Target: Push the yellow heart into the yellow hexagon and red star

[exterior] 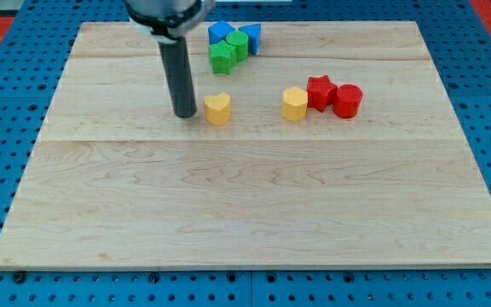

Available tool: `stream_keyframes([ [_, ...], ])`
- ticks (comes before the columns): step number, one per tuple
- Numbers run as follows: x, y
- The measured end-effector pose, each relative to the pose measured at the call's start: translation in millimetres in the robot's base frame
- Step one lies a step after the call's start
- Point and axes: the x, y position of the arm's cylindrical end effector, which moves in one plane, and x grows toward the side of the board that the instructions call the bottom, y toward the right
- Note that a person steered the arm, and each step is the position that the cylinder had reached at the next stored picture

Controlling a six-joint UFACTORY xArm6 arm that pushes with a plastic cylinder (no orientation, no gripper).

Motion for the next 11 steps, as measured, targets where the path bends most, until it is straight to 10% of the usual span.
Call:
stream_keyframes([
  [2, 23, 123],
  [4, 3, 10],
  [11, -63, 94],
])
